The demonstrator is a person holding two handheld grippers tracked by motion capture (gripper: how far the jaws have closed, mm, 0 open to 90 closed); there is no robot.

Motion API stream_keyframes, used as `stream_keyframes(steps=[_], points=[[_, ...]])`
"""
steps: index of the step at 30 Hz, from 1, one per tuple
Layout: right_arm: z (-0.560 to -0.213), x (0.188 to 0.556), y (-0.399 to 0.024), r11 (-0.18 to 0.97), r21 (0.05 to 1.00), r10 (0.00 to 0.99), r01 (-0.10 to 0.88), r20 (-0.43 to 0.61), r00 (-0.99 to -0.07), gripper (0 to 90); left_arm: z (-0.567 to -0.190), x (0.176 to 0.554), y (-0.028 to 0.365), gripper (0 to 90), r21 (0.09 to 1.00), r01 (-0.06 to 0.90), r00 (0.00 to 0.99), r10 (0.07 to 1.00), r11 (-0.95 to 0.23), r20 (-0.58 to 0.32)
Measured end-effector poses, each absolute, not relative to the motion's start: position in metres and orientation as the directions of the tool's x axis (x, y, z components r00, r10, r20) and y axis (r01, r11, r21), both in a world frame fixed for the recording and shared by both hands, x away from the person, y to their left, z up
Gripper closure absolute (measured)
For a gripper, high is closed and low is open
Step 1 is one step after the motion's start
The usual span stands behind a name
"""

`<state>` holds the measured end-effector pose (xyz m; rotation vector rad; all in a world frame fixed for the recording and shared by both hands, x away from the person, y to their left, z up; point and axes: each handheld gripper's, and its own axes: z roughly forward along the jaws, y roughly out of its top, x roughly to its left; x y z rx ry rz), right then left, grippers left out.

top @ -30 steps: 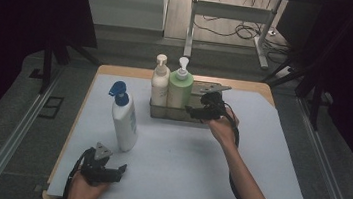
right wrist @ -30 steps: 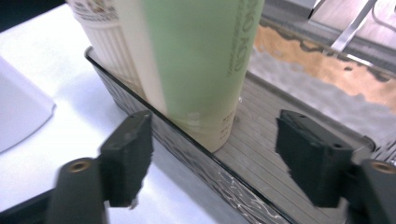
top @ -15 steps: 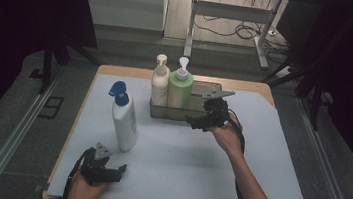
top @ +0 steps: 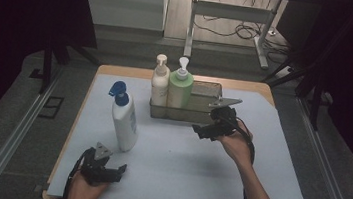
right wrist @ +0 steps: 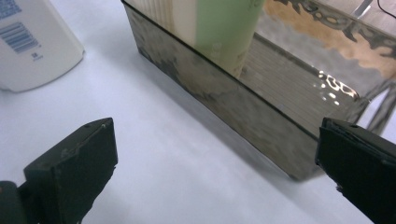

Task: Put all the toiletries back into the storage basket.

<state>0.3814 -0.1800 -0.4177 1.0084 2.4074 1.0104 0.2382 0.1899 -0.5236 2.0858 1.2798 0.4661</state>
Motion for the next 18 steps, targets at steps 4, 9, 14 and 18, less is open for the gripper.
stream_keyframes(steps=[4,9,14,18], points=[[-0.418,0.375,-0.187,0.494,0.720,0.730,0.488,-0.039,-0.683,0.0,-0.524,0.238,0.190,12.3,0.680,0.659,0.463,0.886,-0.322,-0.030],[-0.417,0.365,-0.200,0.495,0.711,0.740,0.500,-0.043,-0.671,2.2,-0.524,0.238,0.190,12.3,0.679,0.659,0.463,0.886,-0.322,-0.029],[-0.416,0.353,-0.211,0.514,0.695,0.745,0.503,-0.071,-0.664,2.9,-0.524,0.238,0.190,12.3,0.679,0.659,0.463,0.886,-0.322,-0.030],[-0.417,0.345,-0.220,0.511,0.690,0.756,0.513,-0.077,-0.650,2.9,-0.524,0.238,0.190,12.3,0.679,0.659,0.463,0.886,-0.322,-0.030]])
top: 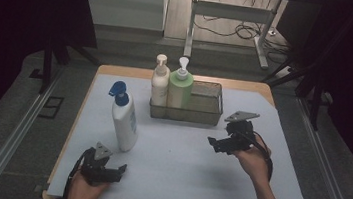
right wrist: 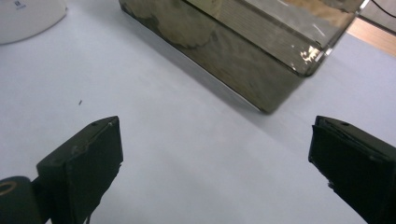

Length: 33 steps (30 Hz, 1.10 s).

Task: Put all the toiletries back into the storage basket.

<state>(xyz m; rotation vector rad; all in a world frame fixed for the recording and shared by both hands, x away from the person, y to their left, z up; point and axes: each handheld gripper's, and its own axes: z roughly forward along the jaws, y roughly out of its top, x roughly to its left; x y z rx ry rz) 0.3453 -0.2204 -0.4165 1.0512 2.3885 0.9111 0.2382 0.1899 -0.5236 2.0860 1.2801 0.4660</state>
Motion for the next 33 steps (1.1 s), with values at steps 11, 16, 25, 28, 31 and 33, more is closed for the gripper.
stream_keyframes(steps=[11,16,25,28,31,33], points=[[-0.426,0.323,-0.241,0.454,0.731,0.755,0.510,-0.010,-0.656,2.1,-0.524,0.238,0.190,12.3,0.680,0.659,0.463,0.886,-0.321,-0.030],[-0.436,0.311,-0.245,0.449,0.752,0.735,0.483,-0.002,-0.678,0.0,-0.524,0.238,0.190,12.3,0.680,0.658,0.465,0.885,-0.324,-0.028],[-0.463,0.293,-0.246,0.444,0.761,0.723,0.473,0.007,-0.691,0.0,-0.524,0.238,0.190,12.3,0.679,0.659,0.463,0.886,-0.322,-0.030],[-0.473,0.289,-0.247,0.431,0.768,0.726,0.474,0.017,-0.687,0.0,-0.524,0.238,0.190,12.3,0.679,0.660,0.463,0.886,-0.322,-0.030],[-0.483,0.287,-0.247,0.433,0.763,0.731,0.481,0.015,-0.683,0.0,-0.523,0.238,0.190,12.3,0.679,0.660,0.463,0.886,-0.322,-0.030],[-0.493,0.286,-0.247,0.444,0.750,0.732,0.490,0.012,-0.681,0.0,-0.523,0.238,0.190,12.3,0.679,0.660,0.463,0.886,-0.322,-0.030]])
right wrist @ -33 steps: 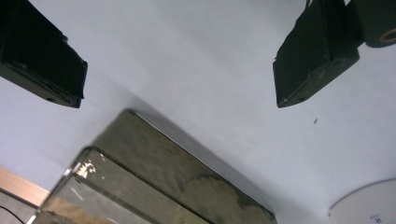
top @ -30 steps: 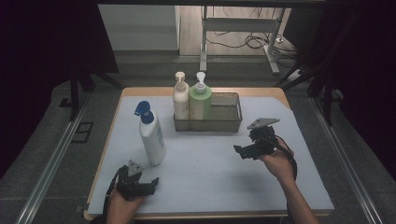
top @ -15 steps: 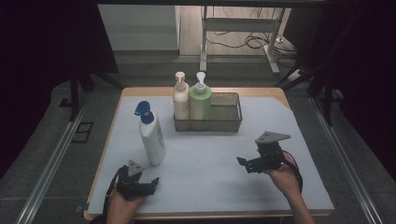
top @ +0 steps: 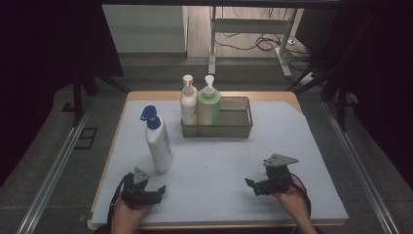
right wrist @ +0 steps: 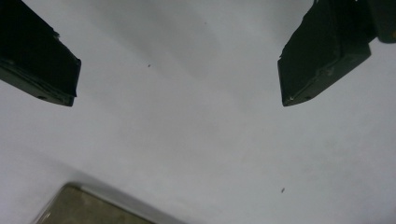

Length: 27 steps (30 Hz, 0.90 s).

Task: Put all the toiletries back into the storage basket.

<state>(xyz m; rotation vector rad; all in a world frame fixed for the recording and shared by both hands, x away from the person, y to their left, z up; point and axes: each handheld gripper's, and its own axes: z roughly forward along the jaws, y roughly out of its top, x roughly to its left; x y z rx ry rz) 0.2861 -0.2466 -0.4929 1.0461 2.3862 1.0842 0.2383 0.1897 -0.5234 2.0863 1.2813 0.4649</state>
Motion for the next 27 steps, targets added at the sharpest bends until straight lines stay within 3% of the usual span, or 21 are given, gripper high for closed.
stream_keyframes(steps=[15,27], points=[[-0.522,0.287,-0.249,0.489,0.688,0.737,0.536,0.002,-0.675,0.0,-0.522,0.238,0.192,15.4,0.681,0.661,0.460,0.887,-0.316,-0.035],[-0.523,0.287,-0.250,0.487,0.691,0.739,0.534,0.001,-0.674,0.0,-0.514,0.244,0.204,46.3,0.697,0.650,0.480,0.875,-0.301,-0.069]])
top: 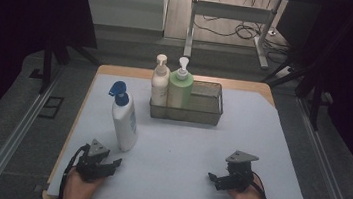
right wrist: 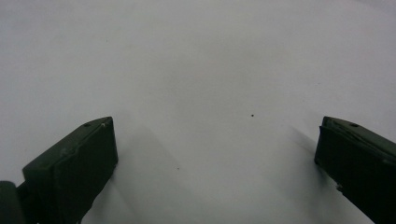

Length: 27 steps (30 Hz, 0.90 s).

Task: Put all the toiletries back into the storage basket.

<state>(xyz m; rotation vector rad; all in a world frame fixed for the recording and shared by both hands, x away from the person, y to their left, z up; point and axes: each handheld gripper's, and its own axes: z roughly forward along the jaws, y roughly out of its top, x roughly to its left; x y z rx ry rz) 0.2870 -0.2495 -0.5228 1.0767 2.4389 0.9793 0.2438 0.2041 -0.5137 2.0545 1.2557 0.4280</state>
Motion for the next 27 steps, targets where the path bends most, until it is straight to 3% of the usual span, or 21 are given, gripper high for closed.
stream_keyframes(steps=[16,27], points=[[-0.522,0.288,-0.249,0.488,0.684,0.742,0.542,0.002,-0.670,0.0,-0.502,0.280,0.225,88.9,0.693,0.664,0.470,0.878,-0.281,-0.094],[-0.522,0.287,-0.249,0.486,0.687,0.742,0.540,0.002,-0.670,0.0,-0.506,0.312,0.221,89.6,0.710,0.658,0.461,0.880,-0.253,-0.113]])
